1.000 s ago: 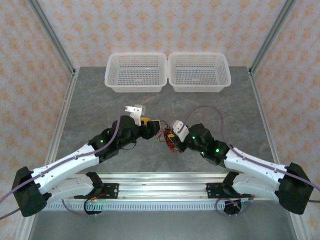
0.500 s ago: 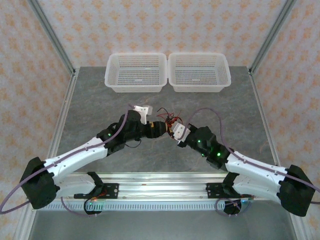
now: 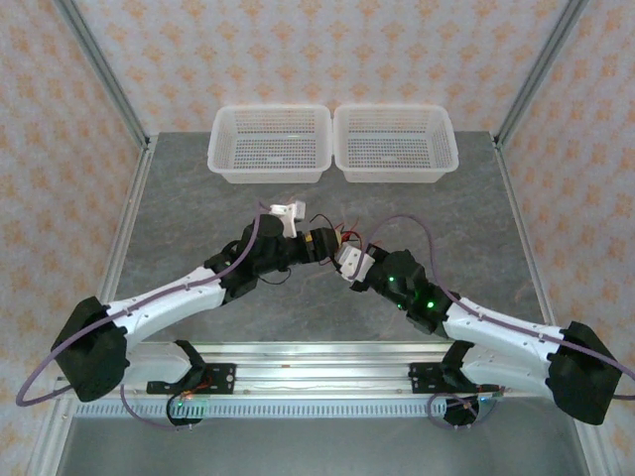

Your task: Untangle the cables

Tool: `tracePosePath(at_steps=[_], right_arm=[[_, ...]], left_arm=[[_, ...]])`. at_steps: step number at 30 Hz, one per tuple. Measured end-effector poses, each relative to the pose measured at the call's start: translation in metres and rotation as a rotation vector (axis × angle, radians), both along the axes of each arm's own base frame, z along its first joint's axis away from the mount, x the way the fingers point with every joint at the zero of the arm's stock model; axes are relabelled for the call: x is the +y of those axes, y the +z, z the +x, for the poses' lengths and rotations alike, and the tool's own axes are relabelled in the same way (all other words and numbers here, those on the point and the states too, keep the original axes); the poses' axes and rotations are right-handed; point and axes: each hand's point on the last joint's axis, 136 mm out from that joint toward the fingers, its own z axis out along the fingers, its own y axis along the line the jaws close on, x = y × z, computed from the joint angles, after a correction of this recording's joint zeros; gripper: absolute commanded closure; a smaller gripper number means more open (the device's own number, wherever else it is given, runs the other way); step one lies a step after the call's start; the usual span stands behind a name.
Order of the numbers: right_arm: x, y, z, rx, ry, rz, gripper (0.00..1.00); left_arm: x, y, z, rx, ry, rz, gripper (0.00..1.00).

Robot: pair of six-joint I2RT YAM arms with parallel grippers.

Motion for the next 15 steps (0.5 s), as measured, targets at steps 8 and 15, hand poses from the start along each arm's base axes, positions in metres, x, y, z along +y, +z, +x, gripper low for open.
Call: tracePosePath(at_steps=[8,15], right_arm=[[-0.001,0.007,0.004,-0.027,-0.020,0.013,1.00],[0.002,0.010,0.007,-0.041,-0.022,0.017,1.00]], left_arm=[[0.000,-0.012,-0.002,0.047,0.004,0.001,0.32],[-0.001,-0.016,-0.003,0.079,0.002,-0.003,0.37]])
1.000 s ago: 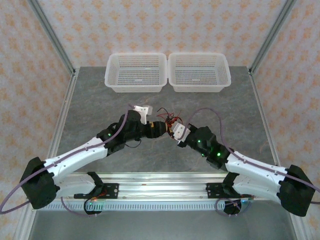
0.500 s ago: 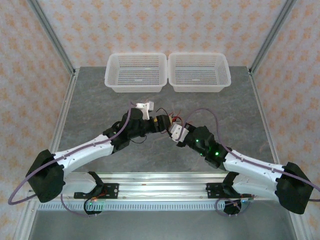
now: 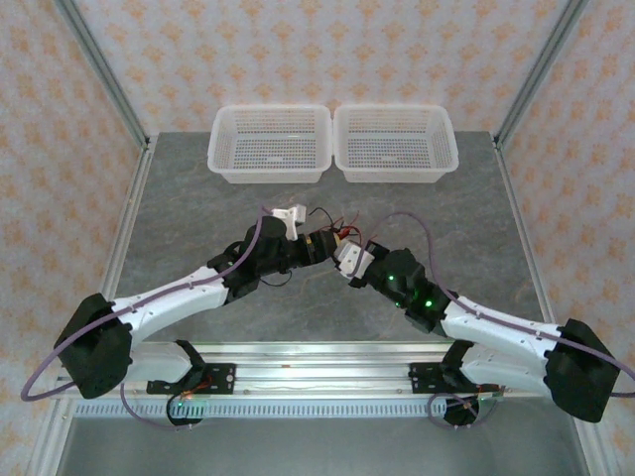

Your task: Untangle the cables

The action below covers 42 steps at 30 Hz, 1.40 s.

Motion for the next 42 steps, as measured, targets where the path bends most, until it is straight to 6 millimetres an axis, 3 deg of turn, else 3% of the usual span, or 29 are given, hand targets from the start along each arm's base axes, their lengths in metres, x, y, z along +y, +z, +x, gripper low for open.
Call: tracePosePath(at_steps=[5,13,20,22,27,33,39,42], right_arm=[[-0.001,-0.007,0.001,0.014,-0.008,-0.019,1.00],[-0.008,-0.020,0.006,0.039,-0.053,-0.065,1.00],[-0.010,-0.020,0.007,0.053,-0.075,-0.049,1.00],[-0.010,-0.020,0.008,0.061,-0.083,-0.038,1.00],[-0.012,-0.021,0.011,0.083,-0.110,-0.013,1.00],[-0.010,-0.017,0.019,0.200,-0.199,0.057,0.75],[-0.010,0.027,0.030,0.319,-0.324,0.183,0.56],[-0.018,0.061,0.028,0.332,-0.340,0.311,0.46]], left_arm=[[-0.004,-0.007,0.003,0.021,-0.003,0.004,0.45],[-0.015,-0.015,0.015,0.059,-0.011,-0.037,0.70],[-0.023,-0.015,0.026,0.073,-0.005,-0.076,0.87],[-0.025,-0.014,0.028,0.072,-0.006,-0.093,0.99],[-0.027,-0.015,0.032,0.077,-0.003,-0.112,1.00],[-0.024,-0.013,0.036,0.060,0.010,-0.110,1.00],[-0.001,0.002,0.046,-0.029,0.085,-0.054,1.00],[0.008,-0.009,0.042,-0.030,0.090,0.032,1.00]])
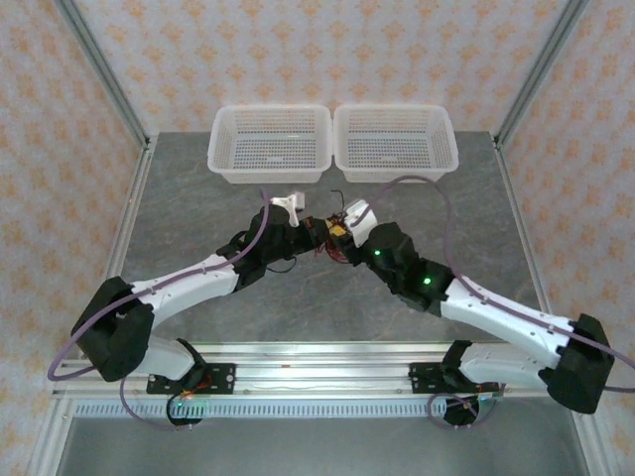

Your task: Untangle the cables

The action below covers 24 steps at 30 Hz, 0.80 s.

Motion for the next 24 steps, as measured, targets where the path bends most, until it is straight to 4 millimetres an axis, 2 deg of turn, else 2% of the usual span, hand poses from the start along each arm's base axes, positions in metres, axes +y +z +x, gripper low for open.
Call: tracePosePath(at_steps=[5,8,11,14,18,21,24], right_arm=[[-0.022,0.047,-0.006,-0.015,0.000,0.122,0.47],[-0.022,0.054,-0.006,0.009,0.055,0.096,0.51],[-0.005,0.036,-0.010,0.074,0.165,-0.007,0.53],[0.013,-0.005,-0.013,0.174,0.269,-0.139,0.54],[0.022,-0.061,-0.020,0.301,0.366,-0.293,0.52],[0.025,-0.083,-0.023,0.343,0.415,-0.350,0.50],[0.029,-0.091,-0.024,0.353,0.447,-0.374,0.50]], left_arm=[[0.011,-0.027,-0.009,0.027,-0.020,0.137,1.00],[0.017,-0.033,-0.014,0.020,-0.044,0.202,1.00],[0.021,-0.032,-0.020,-0.002,-0.075,0.251,1.00],[0.024,-0.023,-0.023,-0.039,-0.105,0.289,1.00],[0.026,-0.005,-0.026,-0.097,-0.131,0.311,1.00],[0.027,0.004,-0.029,-0.131,-0.146,0.312,1.00],[0.026,0.005,-0.031,-0.140,-0.163,0.313,1.00]])
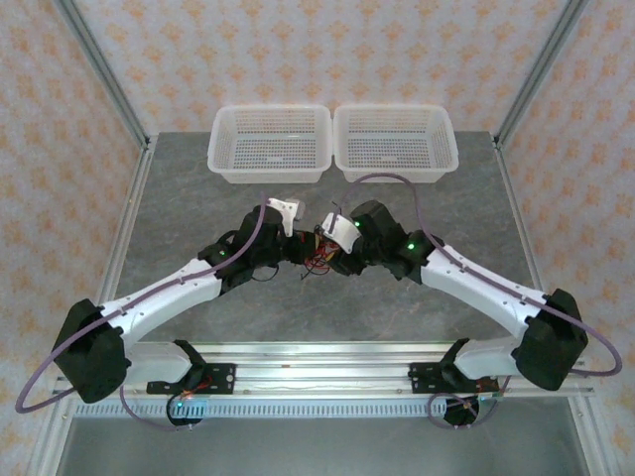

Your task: Untangle the cables

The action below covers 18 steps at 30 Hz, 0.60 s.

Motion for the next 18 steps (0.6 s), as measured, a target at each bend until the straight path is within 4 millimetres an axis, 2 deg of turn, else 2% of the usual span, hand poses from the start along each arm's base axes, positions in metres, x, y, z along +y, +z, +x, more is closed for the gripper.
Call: tracePosePath(at_steps=[4,8,11,15,18], right_arm=[[0.003,0.000,0.002,-0.012,0.018,0.000,0.51],[0.007,0.006,0.006,-0.042,0.026,0.020,0.58],[0.011,0.010,0.009,-0.063,0.028,0.040,0.69],[0.016,0.012,0.011,-0.078,0.035,0.071,1.00],[0.017,0.014,0.011,-0.084,0.025,0.102,1.00]], left_arm=[[0.000,-0.001,-0.004,0.006,-0.017,0.007,1.00],[0.001,0.006,-0.007,-0.007,-0.030,-0.003,1.00],[0.001,0.014,-0.011,-0.020,-0.040,-0.020,1.00],[0.001,0.021,-0.014,-0.031,-0.051,-0.039,1.00],[0.004,0.024,-0.016,-0.038,-0.050,-0.044,1.00]])
